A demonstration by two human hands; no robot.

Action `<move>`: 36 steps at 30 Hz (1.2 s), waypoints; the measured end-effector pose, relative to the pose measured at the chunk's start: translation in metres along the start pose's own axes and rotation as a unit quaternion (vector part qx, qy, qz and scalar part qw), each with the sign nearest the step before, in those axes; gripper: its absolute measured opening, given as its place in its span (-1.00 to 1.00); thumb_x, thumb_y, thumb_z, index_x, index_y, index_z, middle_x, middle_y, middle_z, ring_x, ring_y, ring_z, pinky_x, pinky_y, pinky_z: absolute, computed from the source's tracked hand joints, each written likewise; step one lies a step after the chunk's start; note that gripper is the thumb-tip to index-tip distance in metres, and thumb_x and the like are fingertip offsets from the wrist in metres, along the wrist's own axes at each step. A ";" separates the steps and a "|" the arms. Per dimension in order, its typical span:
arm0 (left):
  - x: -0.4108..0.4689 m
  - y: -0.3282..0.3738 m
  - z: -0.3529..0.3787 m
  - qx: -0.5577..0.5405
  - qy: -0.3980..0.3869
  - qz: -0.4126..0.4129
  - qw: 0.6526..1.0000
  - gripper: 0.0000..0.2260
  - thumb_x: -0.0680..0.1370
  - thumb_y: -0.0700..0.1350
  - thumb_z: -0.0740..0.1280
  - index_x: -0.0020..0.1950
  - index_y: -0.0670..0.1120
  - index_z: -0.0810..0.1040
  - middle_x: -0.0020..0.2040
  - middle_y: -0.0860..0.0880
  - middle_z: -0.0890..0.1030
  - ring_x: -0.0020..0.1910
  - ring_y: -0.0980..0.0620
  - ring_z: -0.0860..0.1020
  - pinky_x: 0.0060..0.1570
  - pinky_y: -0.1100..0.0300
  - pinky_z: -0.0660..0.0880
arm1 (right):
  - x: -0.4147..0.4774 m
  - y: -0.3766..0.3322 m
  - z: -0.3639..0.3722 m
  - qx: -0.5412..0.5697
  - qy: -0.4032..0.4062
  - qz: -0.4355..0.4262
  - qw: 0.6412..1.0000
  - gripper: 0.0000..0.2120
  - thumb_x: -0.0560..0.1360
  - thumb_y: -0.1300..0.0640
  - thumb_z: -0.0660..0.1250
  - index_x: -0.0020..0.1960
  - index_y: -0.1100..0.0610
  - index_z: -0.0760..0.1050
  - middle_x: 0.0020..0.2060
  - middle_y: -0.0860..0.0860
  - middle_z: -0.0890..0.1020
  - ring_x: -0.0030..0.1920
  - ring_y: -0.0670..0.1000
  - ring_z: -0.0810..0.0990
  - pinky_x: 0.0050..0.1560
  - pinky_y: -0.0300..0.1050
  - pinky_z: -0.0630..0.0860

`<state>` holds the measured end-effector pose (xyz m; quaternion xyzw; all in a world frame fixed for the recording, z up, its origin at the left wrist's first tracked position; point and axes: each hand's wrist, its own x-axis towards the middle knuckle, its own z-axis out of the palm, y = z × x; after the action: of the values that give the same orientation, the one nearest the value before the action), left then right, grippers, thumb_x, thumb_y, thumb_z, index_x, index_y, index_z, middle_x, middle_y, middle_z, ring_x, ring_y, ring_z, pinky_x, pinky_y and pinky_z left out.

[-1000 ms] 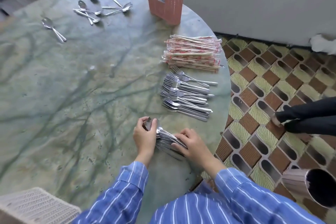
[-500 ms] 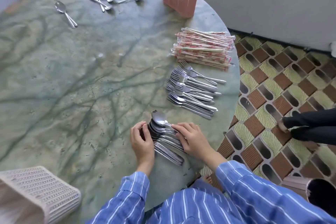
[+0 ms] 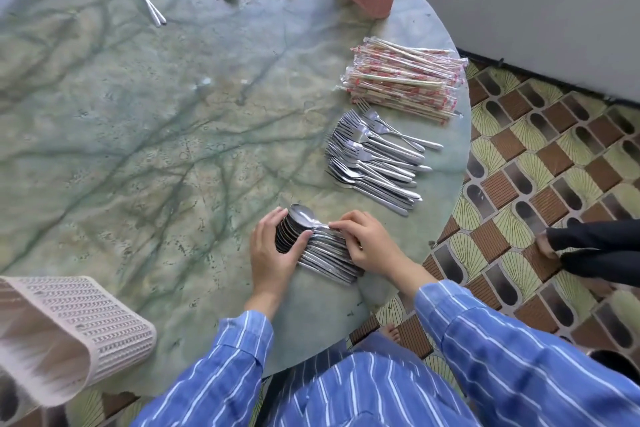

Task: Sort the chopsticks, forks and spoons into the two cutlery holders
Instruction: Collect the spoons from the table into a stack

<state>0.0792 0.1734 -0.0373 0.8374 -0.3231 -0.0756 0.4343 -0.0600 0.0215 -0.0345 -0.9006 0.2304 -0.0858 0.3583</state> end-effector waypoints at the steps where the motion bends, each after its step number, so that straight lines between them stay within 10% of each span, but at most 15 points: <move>1: 0.004 0.000 0.000 0.015 -0.010 0.011 1.000 -0.48 0.43 0.21 0.39 0.27 -0.08 0.52 0.25 0.00 0.54 0.24 0.08 0.46 0.30 0.19 0.33 | 0.002 0.001 -0.002 0.001 -0.001 0.000 1.000 -0.71 0.51 0.23 0.23 0.17 0.10 0.60 -0.03 0.01 0.57 -0.01 0.06 0.51 0.03 0.02 0.49; 8: 0.010 -0.001 -0.002 0.077 -0.026 -0.010 0.997 -0.47 0.40 0.27 0.37 0.28 0.03 0.52 0.00 0.04 0.61 -0.06 0.02 0.50 0.02 0.22 0.42 | 0.007 -0.002 -0.007 0.013 -0.021 0.010 1.000 -0.70 0.50 0.30 0.28 0.20 0.14 0.59 -0.05 0.05 0.57 0.01 0.08 0.50 0.08 -0.10 0.45; 36: -0.011 0.005 -0.019 -0.012 -0.019 -0.077 0.997 -0.58 0.47 0.22 0.34 0.17 -0.03 0.59 0.10 0.12 0.58 0.09 0.13 0.50 0.16 0.26 0.39 | 0.016 -0.010 -0.023 0.033 -0.026 0.055 0.998 -0.83 0.52 0.20 0.35 0.09 0.11 0.64 -0.10 -0.02 0.57 -0.06 -0.06 0.51 0.03 -0.11 0.53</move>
<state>0.0760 0.1907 -0.0237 0.8530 -0.2651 -0.1287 0.4308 -0.0499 0.0069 -0.0112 -0.8760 0.2672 -0.0503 0.3983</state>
